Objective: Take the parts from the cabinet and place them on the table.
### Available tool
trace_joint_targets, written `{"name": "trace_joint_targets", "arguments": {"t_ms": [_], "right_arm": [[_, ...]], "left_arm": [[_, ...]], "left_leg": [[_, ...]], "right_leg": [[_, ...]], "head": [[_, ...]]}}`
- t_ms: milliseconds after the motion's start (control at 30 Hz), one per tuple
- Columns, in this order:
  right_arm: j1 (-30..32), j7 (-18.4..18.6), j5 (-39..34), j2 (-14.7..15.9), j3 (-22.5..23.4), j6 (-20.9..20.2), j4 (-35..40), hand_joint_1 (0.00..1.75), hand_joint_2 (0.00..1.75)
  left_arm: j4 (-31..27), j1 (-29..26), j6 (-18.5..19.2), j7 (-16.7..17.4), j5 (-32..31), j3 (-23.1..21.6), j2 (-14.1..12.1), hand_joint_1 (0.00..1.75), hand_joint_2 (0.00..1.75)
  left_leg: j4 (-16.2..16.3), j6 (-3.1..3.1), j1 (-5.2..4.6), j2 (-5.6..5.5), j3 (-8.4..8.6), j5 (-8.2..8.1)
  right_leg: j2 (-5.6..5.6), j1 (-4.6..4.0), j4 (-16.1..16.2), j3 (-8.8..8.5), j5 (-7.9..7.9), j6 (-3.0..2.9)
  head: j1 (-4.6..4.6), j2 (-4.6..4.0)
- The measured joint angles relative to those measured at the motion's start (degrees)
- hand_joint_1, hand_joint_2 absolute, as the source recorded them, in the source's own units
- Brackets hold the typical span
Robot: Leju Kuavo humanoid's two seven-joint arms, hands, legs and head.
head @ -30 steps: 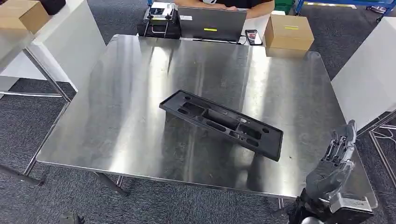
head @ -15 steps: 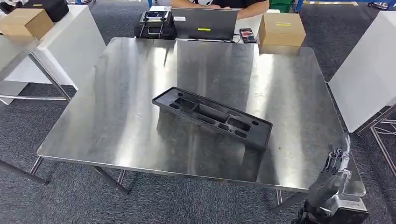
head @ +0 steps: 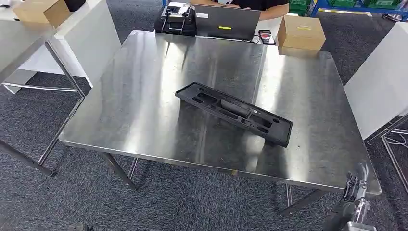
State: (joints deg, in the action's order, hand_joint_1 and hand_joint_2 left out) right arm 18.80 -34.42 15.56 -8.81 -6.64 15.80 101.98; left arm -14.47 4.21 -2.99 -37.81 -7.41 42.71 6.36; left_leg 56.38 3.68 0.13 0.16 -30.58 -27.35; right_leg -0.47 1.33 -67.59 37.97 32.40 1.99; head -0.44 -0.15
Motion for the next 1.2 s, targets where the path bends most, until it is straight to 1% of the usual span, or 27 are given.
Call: {"name": "trace_joint_targets", "arguments": {"t_ms": [33,67,100,167,200,233,267,367,400,433,467,533,567,600,633,667,700,733,767,833,900,933,1000,1067,1100,1133,1200], "right_arm": [[0.13,-0.07,0.00,0.02,0.24,0.00,0.00,0.00,0.00],[0.40,-0.07,-0.06,0.04,0.52,0.00,0.00,0.00,0.00],[0.71,-0.18,-0.15,0.02,0.81,0.02,0.02,0.00,0.00],[1.26,-0.22,-0.39,0.02,1.16,0.02,0.20,0.00,0.00],[1.38,-0.26,-0.50,0.02,1.29,0.07,0.33,0.00,0.00],[1.49,-0.31,-0.53,0.02,1.38,0.07,0.39,0.00,0.00],[1.71,-0.31,-0.61,0.02,1.46,0.11,0.59,0.00,0.00],[2.69,-0.46,-0.77,0.02,1.75,0.17,0.92,0.00,0.00],[2.98,-0.48,-0.87,0.02,1.81,0.17,0.96,0.00,0.00],[2.97,-0.50,-1.01,0.00,1.81,0.17,0.98,0.00,0.00],[3.15,-0.50,-1.05,-0.11,1.84,0.15,0.98,0.00,0.00],[3.64,-0.50,-1.03,-0.20,1.84,0.00,0.98,0.00,0.00],[3.74,-0.50,-0.98,-0.20,1.84,-0.02,0.98,0.00,0.00],[3.76,-0.50,-0.98,-0.20,1.84,-0.02,0.98,0.00,0.00],[3.76,-0.50,-0.96,-0.20,1.84,-0.02,0.98,0.00,0.00],[3.78,-0.50,-0.96,-0.22,1.84,-0.02,0.98,0.00,0.00],[3.78,-0.50,-0.94,-0.24,1.84,-0.02,0.98,0.00,0.00],[3.75,-0.46,-0.88,-0.28,1.84,-0.13,1.00,0.00,0.00],[3.74,-0.37,-0.79,-0.44,1.84,-0.26,1.07,0.00,0.00],[3.55,-0.31,-0.63,-0.59,1.79,-0.39,1.14,0.00,0.00],[3.66,-0.24,-0.66,-0.79,1.79,-0.44,1.20,0.00,0.00],[3.62,-0.24,-0.66,-0.74,1.79,-0.44,1.25,0.00,0.00],[3.61,-0.24,-0.66,-0.83,1.79,-0.44,1.31,0.00,0.00],[3.65,-0.20,-0.66,-0.83,1.79,-0.52,1.29,0.00,0.00],[3.66,-0.20,-0.66,-0.83,1.81,-0.52,1.29,0.00,0.00],[3.64,-0.20,-0.66,-0.83,1.81,-0.55,1.29,0.00,0.00],[3.62,-0.17,-0.61,-0.83,1.81,-0.85,1.31,0.00,0.00]], "left_arm": [[0.00,0.00,0.00,-0.02,-0.28,-0.02,0.07,0.00,0.00],[0.00,-0.01,0.02,0.00,-0.35,-0.02,0.13,0.00,0.00],[0.00,-0.01,0.11,0.00,-0.48,-0.04,0.15,0.00,0.00],[0.00,0.00,0.33,0.00,-0.87,-0.09,0.24,0.00,0.00],[0.02,0.01,0.39,0.00,-0.92,-0.13,0.33,0.00,0.00],[0.02,0.04,0.44,0.04,-0.96,-0.20,0.44,0.00,0.00],[0.02,0.13,0.48,0.07,-1.00,-0.28,0.59,0.00,0.00],[0.02,0.24,0.48,0.20,-1.14,-0.52,0.61,0.00,0.00],[0.04,0.24,0.52,0.22,-1.36,-0.57,0.57,0.00,0.00],[0.04,0.23,0.55,0.24,-1.51,-0.68,0.61,0.00,0.00],[0.07,0.22,0.59,0.28,-1.53,-0.92,0.63,0.00,0.00],[0.07,0.26,0.66,0.28,-1.53,-1.03,0.52,0.00,0.00],[0.07,0.25,0.77,0.28,-1.57,-1.03,0.52,0.00,0.00],[0.07,0.24,0.90,0.31,-1.60,-1.03,0.52,0.00,0.00],[0.07,0.25,0.96,0.33,-1.59,-1.05,0.50,0.00,0.00],[0.07,0.27,0.98,0.33,-1.62,-1.05,0.46,0.00,0.00],[0.07,0.28,1.07,0.31,-1.64,-1.05,0.39,0.00,0.00],[0.07,0.32,1.14,0.31,-1.85,-1.07,0.39,0.00,0.00],[0.07,0.41,1.16,0.31,-2.01,-1.07,0.39,0.00,0.00],[0.07,0.36,1.20,0.22,-2.08,-1.07,0.33,0.00,0.00],[0.09,0.36,1.22,0.20,-2.08,-1.05,0.31,0.00,0.00],[0.09,0.49,1.25,0.22,-2.10,-1.07,0.44,0.00,0.00],[0.09,0.54,1.25,0.22,-2.10,-1.05,0.28,0.00,0.00],[0.09,0.54,1.27,0.22,-2.10,-1.05,0.28,0.00,0.00],[0.09,0.52,1.27,0.20,-2.10,-1.05,0.26,0.00,0.00],[0.09,0.53,1.27,0.22,-2.10,-1.05,0.28,0.00,0.00],[0.09,0.52,1.22,0.22,-2.12,-1.05,0.28,0.00,0.00]], "left_leg": [[0.03,0.07,-0.16,0.04,-0.74,0.58],[0.06,0.13,-0.35,0.06,-1.69,1.26],[0.10,0.16,-0.49,0.05,-2.38,1.80],[0.19,0.11,-0.81,-0.04,-3.38,2.95],[0.22,-0.01,-0.96,-0.10,-3.87,3.46],[0.28,-0.14,-0.95,-0.07,-4.07,3.84],[0.41,-0.49,-1.33,-0.14,-4.33,4.17],[0.26,-1.40,-1.00,-0.05,-4.38,5.47],[0.41,-1.73,-1.08,-0.16,-4.58,5.63],[1.33,-2.10,-0.77,-0.39,-5.11,4.03],[4.18,-2.56,-0.48,-0.33,-5.93,0.07],[12.41,-3.43,0.01,-0.33,-7.88,-6.20],[16.02,-3.77,0.24,-0.32,-8.58,-7.51],[17.97,-4.02,0.53,-0.32,-8.51,-7.19],[17.23,-4.21,0.86,-0.31,-7.29,-5.61],[14.13,-4.34,1.14,-0.29,-4.79,-3.44],[8.84,-4.48,1.38,-0.28,-1.11,-1.48],[3.39,-4.59,1.56,-0.29,2.30,-1.47],[1.22,-4.43,1.13,-0.42,3.71,-2.85],[0.89,-3.81,0.80,-0.59,2.83,-2.59],[0.66,-2.39,0.42,-0.54,2.19,-1.73],[0.22,-1.37,0.65,-0.10,1.41,-0.93],[0.17,-0.26,0.44,-0.01,0.02,0.06],[0.22,-0.09,0.17,0.08,-1.58,1.30],[0.24,-0.12,0.05,0.09,-2.33,1.88],[0.28,-0.19,0.00,0.08,-3.05,2.42],[0.34,-0.46,0.00,-0.02,-4.15,3.39]], "right_leg": [[0.10,-0.05,-4.25,1.21,2.13,-0.06],[0.15,-0.09,-7.86,1.78,3.22,0.23],[0.18,-0.11,-8.65,1.22,2.82,0.64],[0.20,-0.43,-2.97,-4.07,-0.75,1.75],[0.22,-0.53,2.95,-8.18,-2.26,1.67],[0.28,-0.76,8.28,-11.84,-2.18,1.02],[0.30,-1.22,13.11,-14.92,-0.82,0.04],[0.28,-1.57,13.38,-13.71,-1.30,-0.79],[0.16,-0.58,13.72,-13.54,-2.03,-1.51],[-0.13,-0.41,13.68,-13.19,-2.42,-1.85],[-0.18,-0.41,13.67,-12.56,-3.04,-2.81],[-0.23,-0.47,13.57,-11.35,-4.05,-2.85],[-0.27,-0.47,13.38,-10.66,-4.43,-2.69],[-0.32,-0.43,13.08,-9.89,-4.83,-2.46],[-0.34,-0.37,12.69,-9.54,-5.15,-2.31],[-0.35,-0.25,12.20,-8.79,-5.37,-1.97],[-0.35,-0.12,11.55,-8.06,-5.53,-1.71],[-0.39,-0.16,10.91,-7.55,-5.62,-1.53],[-0.44,-0.39,10.63,-6.89,-5.86,-1.14],[-0.49,-0.42,10.56,-6.50,-6.57,-0.09],[-0.48,-0.65,10.83,-5.96,-7.47,1.22],[-0.32,-0.16,9.67,-5.14,-6.37,1.09],[-0.03,-0.37,3.89,-2.63,-1.09,0.03],[0.12,-0.36,-5.04,0.05,3.39,-0.14],[0.18,-0.41,-7.28,0.12,3.65,0.34],[0.19,-0.40,-6.75,-1.16,2.72,0.95],[0.19,-0.42,0.53,-6.68,-0.51,1.95]], "head": [[0.04,0.00],[0.02,0.00],[-0.02,0.00],[0.02,0.00],[0.00,0.00],[0.02,0.00],[-0.04,0.00],[-0.07,0.00],[-0.04,0.00],[0.02,0.00],[-0.35,0.00],[-0.39,0.00],[-0.44,0.00],[-0.42,0.00],[-0.46,0.00],[-0.44,0.00],[-0.42,0.00],[-0.48,0.00],[-0.50,0.00],[-0.44,0.00],[-0.35,0.00],[-0.48,0.00],[0.00,0.00],[-0.05,0.00],[0.04,0.00],[-0.04,0.00],[0.00,0.00]]}}
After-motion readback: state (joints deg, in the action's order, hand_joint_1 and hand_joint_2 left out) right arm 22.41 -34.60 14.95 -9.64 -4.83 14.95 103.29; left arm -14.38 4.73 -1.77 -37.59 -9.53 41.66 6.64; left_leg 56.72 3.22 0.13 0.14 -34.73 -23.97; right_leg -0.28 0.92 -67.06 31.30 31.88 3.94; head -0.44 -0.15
